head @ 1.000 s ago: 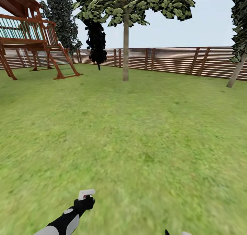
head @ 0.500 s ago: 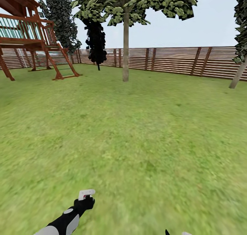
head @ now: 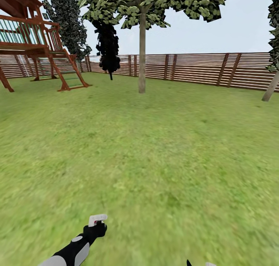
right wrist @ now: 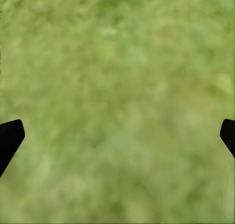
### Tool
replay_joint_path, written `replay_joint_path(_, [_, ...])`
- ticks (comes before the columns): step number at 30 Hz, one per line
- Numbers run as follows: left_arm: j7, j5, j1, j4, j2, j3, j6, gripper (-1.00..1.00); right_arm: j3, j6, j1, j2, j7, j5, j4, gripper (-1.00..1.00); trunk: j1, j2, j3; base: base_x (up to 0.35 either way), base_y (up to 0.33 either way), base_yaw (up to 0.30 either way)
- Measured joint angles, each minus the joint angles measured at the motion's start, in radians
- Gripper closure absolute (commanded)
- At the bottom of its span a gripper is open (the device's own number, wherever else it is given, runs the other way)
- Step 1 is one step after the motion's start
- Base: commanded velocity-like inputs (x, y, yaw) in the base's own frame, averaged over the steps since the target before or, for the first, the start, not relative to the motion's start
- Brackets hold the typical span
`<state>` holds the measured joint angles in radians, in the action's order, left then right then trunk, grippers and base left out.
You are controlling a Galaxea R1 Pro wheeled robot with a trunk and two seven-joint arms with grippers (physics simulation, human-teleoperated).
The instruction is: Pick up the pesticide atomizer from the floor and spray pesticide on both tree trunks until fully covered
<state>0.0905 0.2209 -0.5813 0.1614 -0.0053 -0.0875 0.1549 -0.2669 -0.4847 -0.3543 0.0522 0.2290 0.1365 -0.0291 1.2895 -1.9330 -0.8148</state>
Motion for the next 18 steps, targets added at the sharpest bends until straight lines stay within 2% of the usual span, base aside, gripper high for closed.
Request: replay_joint_path(18, [0.000,0.000,0.000,0.001,0.001,0.000,0.000,1.00,0.000,0.000,0.000,0.000,0.000,0.000,0.000,-1.00,0.000,0.000,0.000,0.337,0.000,0.000])
